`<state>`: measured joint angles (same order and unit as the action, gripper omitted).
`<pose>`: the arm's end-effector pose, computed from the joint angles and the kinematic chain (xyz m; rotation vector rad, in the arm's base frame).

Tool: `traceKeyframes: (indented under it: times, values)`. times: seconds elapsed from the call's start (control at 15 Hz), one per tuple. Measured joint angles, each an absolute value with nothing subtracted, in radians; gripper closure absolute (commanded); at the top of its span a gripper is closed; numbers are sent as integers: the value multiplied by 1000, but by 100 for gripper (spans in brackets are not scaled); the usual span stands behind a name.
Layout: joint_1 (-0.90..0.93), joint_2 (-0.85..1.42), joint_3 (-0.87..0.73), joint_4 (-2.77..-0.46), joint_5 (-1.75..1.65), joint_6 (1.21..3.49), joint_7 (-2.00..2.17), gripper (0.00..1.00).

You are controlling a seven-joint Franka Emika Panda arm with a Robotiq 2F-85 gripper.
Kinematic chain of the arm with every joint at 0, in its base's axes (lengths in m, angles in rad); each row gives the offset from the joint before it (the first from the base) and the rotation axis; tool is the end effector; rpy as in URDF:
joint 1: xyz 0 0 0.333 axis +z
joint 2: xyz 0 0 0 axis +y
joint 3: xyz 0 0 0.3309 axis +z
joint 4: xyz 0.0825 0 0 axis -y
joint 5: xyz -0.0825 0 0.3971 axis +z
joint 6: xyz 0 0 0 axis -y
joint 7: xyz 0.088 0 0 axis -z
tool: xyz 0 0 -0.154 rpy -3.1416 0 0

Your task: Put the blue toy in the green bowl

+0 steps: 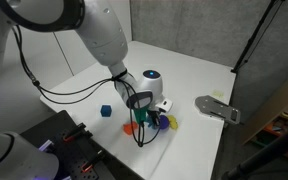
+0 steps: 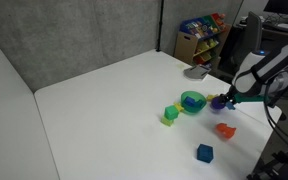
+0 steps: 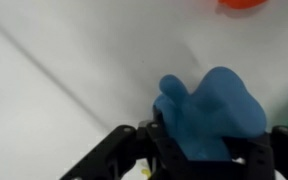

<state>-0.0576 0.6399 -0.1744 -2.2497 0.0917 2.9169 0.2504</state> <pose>0.5194 -0.1402 0.0396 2.9512 -0.8098 0.0632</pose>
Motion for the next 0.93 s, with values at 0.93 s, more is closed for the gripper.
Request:
traceKeyframes:
  times: [0.93]
  values:
    - [131,493,-189,-2128,25,2761,304,96]
